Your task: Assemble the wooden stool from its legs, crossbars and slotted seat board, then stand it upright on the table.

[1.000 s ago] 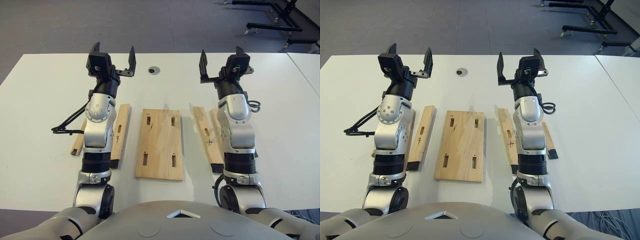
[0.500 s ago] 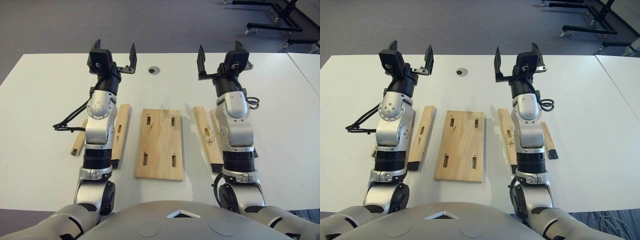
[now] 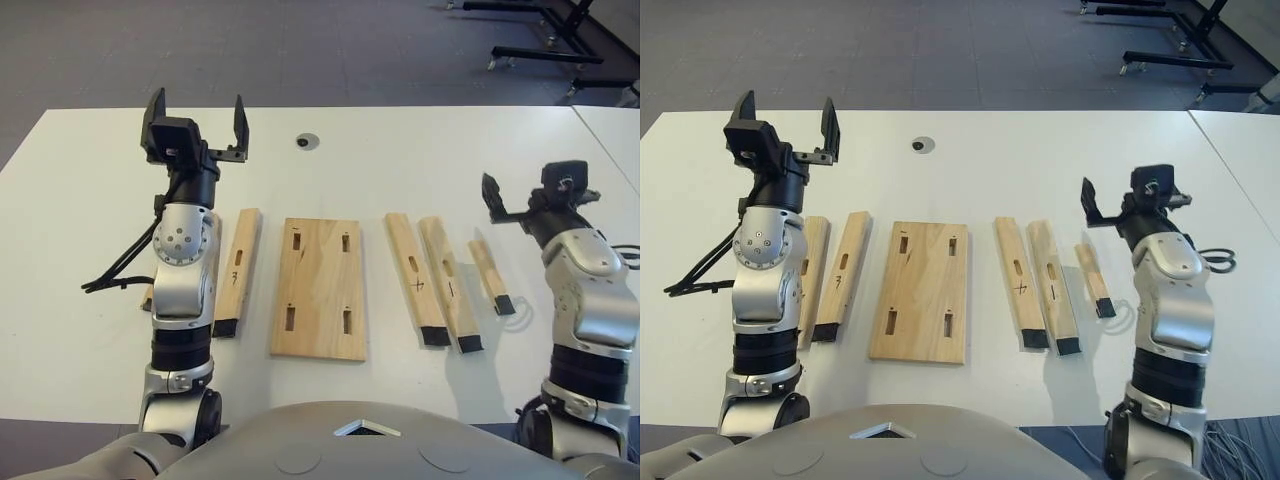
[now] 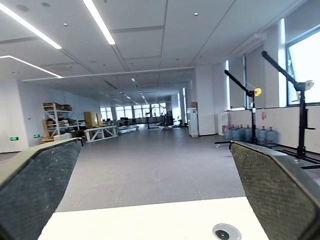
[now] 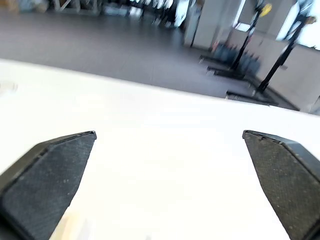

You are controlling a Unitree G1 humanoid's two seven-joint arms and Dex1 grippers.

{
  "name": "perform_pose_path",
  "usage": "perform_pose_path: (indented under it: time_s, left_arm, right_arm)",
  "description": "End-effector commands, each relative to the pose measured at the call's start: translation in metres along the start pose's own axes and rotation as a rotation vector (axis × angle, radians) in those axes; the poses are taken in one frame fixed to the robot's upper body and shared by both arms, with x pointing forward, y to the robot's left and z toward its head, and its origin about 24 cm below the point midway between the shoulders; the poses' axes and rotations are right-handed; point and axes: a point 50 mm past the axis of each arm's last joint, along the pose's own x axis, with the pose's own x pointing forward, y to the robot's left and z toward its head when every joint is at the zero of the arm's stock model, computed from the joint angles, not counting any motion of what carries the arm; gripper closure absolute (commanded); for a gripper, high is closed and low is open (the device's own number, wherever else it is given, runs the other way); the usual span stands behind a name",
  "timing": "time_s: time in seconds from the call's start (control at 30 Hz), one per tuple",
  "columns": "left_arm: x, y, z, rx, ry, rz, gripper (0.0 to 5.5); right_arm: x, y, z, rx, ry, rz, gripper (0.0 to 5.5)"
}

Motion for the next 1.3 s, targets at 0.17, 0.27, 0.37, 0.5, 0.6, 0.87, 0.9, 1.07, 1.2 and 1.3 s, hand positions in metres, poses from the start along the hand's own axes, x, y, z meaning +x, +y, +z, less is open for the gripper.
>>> perform_pose_path:
  time_s: [0.17, 0.27, 0.37, 0.5, 0.6, 0.87, 0.9, 1.07, 1.2, 1.3]
  left_arm:
    - [-0.005, 0.005, 0.006, 0.039, 0.006, 0.030, 0.12]
    - [-0.007, 0.007, 0.007, 0.045, 0.007, 0.048, 0.12]
    - [-0.010, 0.006, 0.007, 0.045, 0.012, 0.056, 0.12]
    - [-0.015, 0.009, 0.007, 0.056, 0.022, 0.073, 0.12]
    - [-0.016, 0.008, 0.008, 0.053, 0.023, 0.071, 0.12]
    - [-0.016, 0.008, 0.009, 0.055, 0.029, 0.062, 0.10]
    - [-0.016, 0.008, 0.009, 0.055, 0.028, 0.062, 0.10]
    - [-0.017, 0.009, 0.010, 0.051, 0.029, 0.066, 0.10]
    - [-0.015, 0.007, 0.010, 0.046, 0.025, 0.062, 0.10]
    - [-0.014, 0.008, 0.011, 0.048, 0.021, 0.060, 0.10]
  right_arm:
    - [-0.032, -0.016, -0.027, 0.012, 0.201, 0.078, 0.10]
    - [-0.037, -0.009, -0.038, 0.019, 0.281, 0.142, 0.10]
    - [-0.040, -0.001, -0.044, 0.052, 0.329, 0.186, 0.10]
    - [-0.046, 0.003, -0.055, 0.065, 0.394, 0.202, 0.10]
    - [-0.053, 0.004, -0.063, 0.075, 0.429, 0.205, 0.10]
    - [-0.072, 0.008, -0.085, 0.139, 0.524, 0.216, 0.66]
    - [-0.074, 0.010, -0.087, 0.138, 0.535, 0.229, 0.79]
    - [-0.077, 0.014, -0.090, 0.113, 0.552, 0.243, 1.69]
    - [-0.075, 0.014, -0.094, 0.122, 0.555, 0.212, 2.46]
    - [-0.073, 0.015, -0.097, 0.132, 0.559, 0.190, 2.95]
